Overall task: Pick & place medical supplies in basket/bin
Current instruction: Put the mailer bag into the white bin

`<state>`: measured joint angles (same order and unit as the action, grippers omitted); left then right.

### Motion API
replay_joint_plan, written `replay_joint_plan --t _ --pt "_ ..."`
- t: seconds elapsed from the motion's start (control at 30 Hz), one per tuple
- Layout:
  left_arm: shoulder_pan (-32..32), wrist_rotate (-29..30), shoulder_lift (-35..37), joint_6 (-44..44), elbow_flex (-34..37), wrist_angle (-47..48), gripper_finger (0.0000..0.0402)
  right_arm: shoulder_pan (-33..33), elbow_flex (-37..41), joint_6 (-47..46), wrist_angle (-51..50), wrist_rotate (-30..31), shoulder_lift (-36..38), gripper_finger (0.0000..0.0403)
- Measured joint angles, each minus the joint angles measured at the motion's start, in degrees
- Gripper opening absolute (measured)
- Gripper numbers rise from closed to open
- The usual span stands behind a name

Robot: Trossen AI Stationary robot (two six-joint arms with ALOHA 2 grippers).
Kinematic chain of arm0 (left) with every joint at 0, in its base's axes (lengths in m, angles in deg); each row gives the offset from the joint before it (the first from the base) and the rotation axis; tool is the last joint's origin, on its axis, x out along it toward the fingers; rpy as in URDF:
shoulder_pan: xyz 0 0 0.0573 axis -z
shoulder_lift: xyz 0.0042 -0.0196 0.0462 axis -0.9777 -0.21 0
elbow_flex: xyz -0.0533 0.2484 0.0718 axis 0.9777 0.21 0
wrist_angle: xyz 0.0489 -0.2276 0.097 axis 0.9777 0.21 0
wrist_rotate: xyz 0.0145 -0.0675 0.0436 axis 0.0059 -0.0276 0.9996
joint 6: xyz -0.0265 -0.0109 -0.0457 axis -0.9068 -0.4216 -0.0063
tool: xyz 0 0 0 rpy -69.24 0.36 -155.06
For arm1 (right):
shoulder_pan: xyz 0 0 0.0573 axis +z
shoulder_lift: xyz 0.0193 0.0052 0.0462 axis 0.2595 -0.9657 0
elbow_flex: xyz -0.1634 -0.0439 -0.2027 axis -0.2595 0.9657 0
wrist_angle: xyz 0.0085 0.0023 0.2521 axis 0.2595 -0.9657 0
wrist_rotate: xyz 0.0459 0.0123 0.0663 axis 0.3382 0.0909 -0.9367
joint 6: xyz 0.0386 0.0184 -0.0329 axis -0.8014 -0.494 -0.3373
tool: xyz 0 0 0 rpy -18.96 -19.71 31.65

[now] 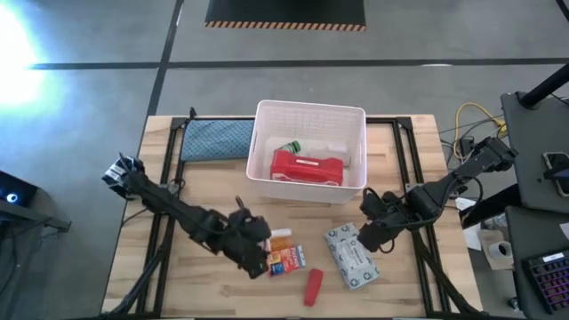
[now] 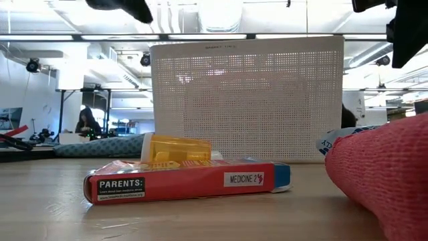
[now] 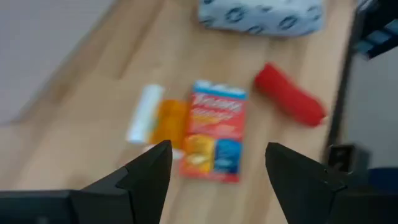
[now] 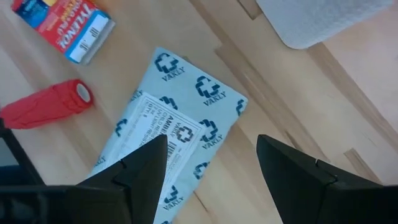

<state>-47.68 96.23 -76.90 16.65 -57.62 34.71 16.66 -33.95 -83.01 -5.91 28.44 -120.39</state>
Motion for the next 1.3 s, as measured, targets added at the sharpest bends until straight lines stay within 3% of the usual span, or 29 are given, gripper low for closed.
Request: replay_joint_plan --t 0.17,0.27,0.47,0.73,1.03,1.17,1.3 --pt "0.9 0.3 -0.5 3.9 11.0 -20.1 0.0238 0.0 0.1 0.5 2.0 0.0 0.0 0.0237" --pt "1.0 0.7 -1.7 8.4 16.1 -26.3 0.0238 0.0 0.2 0.5 2.1 0.1 0.0 0.0237" --pt "-0.1 5.2 -2.1 12.5 20.0 -26.9 0.0238 0.0 0.2 -0.5 2.1 0.1 0.0 0.0237" --pt "-1.1 5.0 -4.1 18.9 19.7 -27.1 0.0238 0.0 0.4 -0.7 2.2 0.0 0.0 0.0237" --pt "-1.1 4.9 -5.3 16.1 19.7 -27.0 0.0238 5.0 6.0 -10.8 2.7 -11.5 0.0 0.0237" --pt "-1.1 4.8 -5.2 14.6 19.1 -27.0 0.0238 9.8 11.7 -19.3 8.4 -14.1 0.0 0.0237" --pt "-1.4 0.4 -5.2 12.2 17.1 -27.0 0.0238 12.8 18.0 -25.4 21.7 -13.9 0.1 0.0237"
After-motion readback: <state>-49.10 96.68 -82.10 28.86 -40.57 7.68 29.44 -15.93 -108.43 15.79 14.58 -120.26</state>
